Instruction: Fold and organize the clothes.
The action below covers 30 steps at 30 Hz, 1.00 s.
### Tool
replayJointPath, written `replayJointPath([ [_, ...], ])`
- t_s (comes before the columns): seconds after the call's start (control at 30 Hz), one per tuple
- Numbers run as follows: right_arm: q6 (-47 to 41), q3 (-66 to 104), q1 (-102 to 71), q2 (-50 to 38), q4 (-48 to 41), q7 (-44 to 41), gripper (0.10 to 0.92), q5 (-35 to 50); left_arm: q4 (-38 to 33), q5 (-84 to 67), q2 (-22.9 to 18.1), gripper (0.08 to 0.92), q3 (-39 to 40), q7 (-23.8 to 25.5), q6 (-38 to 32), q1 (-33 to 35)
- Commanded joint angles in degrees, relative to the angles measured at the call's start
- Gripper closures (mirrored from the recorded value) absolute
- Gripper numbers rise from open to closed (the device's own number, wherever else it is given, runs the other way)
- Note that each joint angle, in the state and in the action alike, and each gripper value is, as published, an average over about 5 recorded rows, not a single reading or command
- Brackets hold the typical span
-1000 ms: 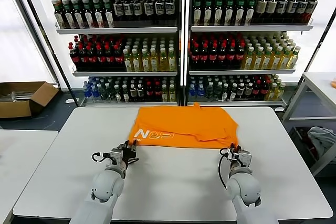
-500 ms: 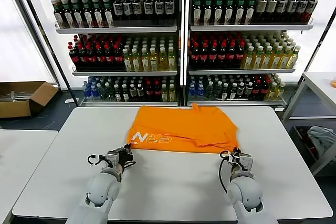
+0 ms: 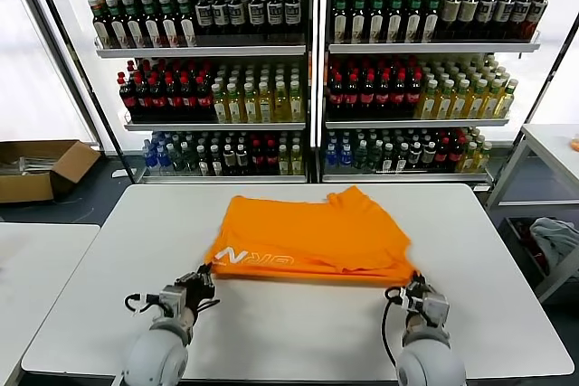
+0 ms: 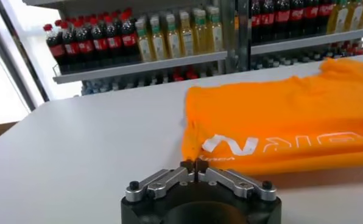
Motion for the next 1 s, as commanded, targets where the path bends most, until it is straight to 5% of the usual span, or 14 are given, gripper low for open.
replayJointPath([
  [0.03, 0.09, 0.35, -10.85, 0.78, 6.23, 1.62, 0.912, -0.89, -13.47, 0.11, 0.93, 0.916, -2.31, -0.45, -0.45, 17.42],
  [0.23, 0.08, 0.33, -15.90, -1.64, 8.84, 1.58, 0.881, -1.13, -16.62, 3.53, 1.53, 0.916, -1.67, -0.72, -2.19, 26.70],
  [0.4, 0.10, 0.10, -17.74, -2.48, 9.80, 1.39, 0.744, -1.51, -17.71, 5.28, 0.96, 0.862, 0.96, -2.21, -3.95, 31.20],
  [1.0, 0.08, -2.07, -10.56, -1.70, 7.16, -1.94, 0.238, -5.95, -18.54, 7.19, -3.81, 0.344, 1.55, -3.65, -4.83, 24.69],
])
